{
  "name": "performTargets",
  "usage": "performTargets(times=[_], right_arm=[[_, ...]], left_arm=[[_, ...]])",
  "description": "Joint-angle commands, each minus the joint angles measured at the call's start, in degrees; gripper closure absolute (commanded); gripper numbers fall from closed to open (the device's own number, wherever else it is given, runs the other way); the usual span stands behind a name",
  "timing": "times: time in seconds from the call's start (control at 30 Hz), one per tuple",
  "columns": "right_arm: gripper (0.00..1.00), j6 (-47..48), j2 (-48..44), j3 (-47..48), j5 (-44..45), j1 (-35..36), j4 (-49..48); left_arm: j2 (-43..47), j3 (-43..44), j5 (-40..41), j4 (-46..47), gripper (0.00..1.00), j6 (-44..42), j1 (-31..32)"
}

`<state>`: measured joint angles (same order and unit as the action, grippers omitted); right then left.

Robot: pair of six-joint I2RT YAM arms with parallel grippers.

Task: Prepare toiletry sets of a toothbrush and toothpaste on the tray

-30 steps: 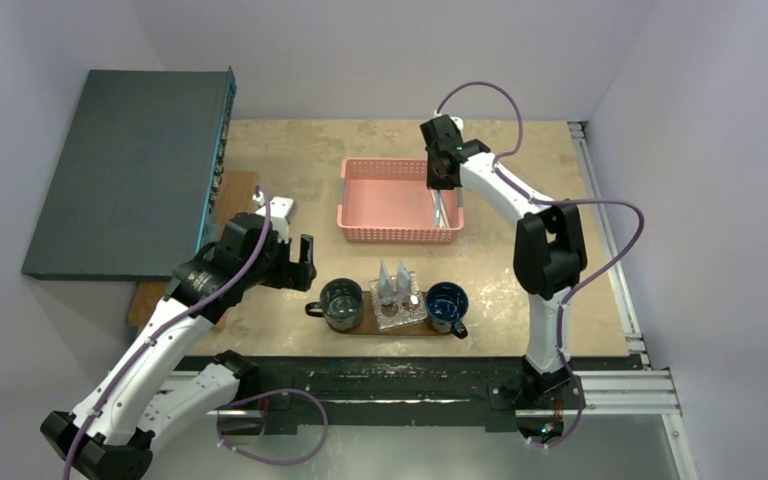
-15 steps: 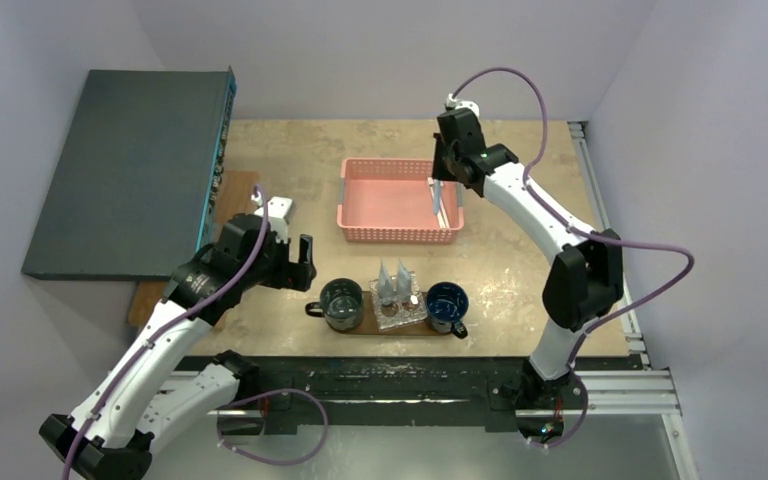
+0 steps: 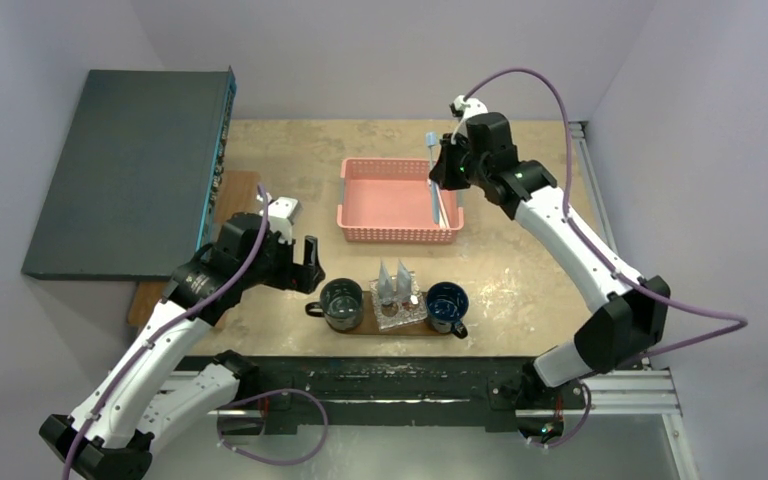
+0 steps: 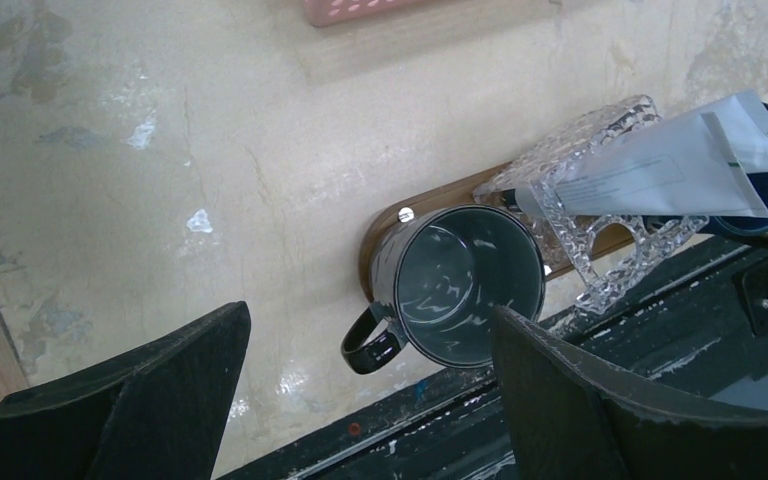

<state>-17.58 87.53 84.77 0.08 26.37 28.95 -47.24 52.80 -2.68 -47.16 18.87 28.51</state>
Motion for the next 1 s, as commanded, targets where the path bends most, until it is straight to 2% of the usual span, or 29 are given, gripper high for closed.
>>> performTargets(times=[0.0, 0.43, 0.7, 0.97], right_arm=[[1.00, 3.54, -6.36, -1.80, -11.42, 0.28, -0.32], [1.00, 9.31, -16.39, -6.07, -34.77, 2.53, 4.15], [1.00, 14.16, -18.88, -8.32, -42.61, 9.58, 8.08], [1.00, 17.30, -20.72, -11.02, -52.77, 11.61, 10.05]], left_arm=[[-0.01, 2.70, -5.50, 2.32, 0.10, -0.95, -0.30], [-2.54, 16.05, -25.60, -0.06, 0.10, -2.70, -0.33], [-3.27, 18.92, -35.12, 1.65, 0.10, -0.27, -0.34], [-2.99, 19.71, -44.28, 3.32, 0.10, 1.68, -0.32]])
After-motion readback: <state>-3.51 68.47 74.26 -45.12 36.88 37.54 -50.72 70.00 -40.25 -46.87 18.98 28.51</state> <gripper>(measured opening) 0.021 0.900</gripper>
